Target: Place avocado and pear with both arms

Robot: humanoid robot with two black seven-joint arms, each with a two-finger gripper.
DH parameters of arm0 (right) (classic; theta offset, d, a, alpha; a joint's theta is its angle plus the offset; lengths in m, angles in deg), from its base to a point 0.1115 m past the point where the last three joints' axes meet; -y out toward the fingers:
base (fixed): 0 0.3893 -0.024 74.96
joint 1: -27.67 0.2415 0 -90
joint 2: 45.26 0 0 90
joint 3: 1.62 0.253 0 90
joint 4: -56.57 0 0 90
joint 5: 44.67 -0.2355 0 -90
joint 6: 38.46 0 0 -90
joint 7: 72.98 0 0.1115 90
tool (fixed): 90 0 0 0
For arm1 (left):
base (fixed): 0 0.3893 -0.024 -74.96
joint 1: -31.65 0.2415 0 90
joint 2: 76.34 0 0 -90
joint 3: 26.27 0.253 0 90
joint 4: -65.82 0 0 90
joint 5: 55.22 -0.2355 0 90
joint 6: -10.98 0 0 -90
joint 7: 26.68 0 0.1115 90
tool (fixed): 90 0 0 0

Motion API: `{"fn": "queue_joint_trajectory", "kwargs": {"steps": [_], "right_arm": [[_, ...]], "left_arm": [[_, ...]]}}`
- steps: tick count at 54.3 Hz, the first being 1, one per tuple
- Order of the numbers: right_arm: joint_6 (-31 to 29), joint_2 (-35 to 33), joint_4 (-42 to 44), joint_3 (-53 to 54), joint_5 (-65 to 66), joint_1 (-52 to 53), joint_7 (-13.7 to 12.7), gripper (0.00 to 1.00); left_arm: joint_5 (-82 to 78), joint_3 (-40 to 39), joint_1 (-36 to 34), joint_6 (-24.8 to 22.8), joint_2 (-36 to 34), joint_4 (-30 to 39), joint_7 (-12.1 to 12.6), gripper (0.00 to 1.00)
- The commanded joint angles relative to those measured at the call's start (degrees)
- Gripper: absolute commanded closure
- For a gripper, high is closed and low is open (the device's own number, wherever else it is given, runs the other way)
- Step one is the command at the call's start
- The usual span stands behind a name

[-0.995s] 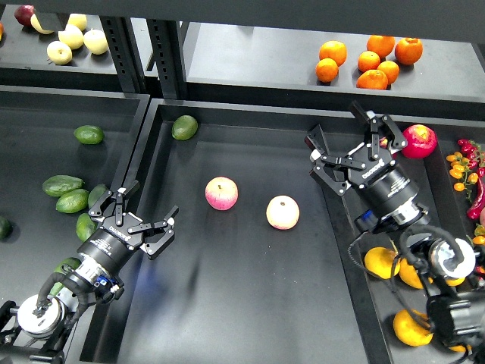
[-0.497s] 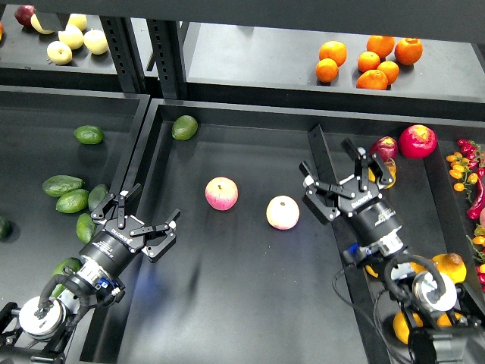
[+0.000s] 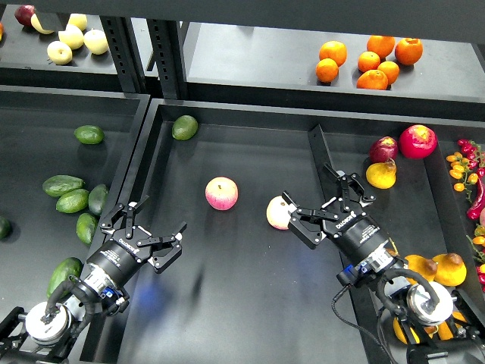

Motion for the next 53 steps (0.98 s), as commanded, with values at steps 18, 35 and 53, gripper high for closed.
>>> {"fn": "queue_joint_trajectory", "kwargs": {"steps": [18,35,53], "right_arm": [[1.00,0.00,-3.05,0.31,-0.34,0.53,0.01,0.00],[0.64,0.00,-3.22,0.49,-0.87,0.44,0.01,0.00],[0.55,0.00,-3.22,0.58,-0.87,0.44,0.01,0.00]], "left_arm": [[0.00,0.02,-3.82,0.00,0.00,4.03,0.00,0.01],[0.01,-0.07,-4.35,0.00,0.00,4.03,0.00,0.01],[0.09,-0.07,-4.35,0.00,0.00,4.12,0.00,0.01]]}}
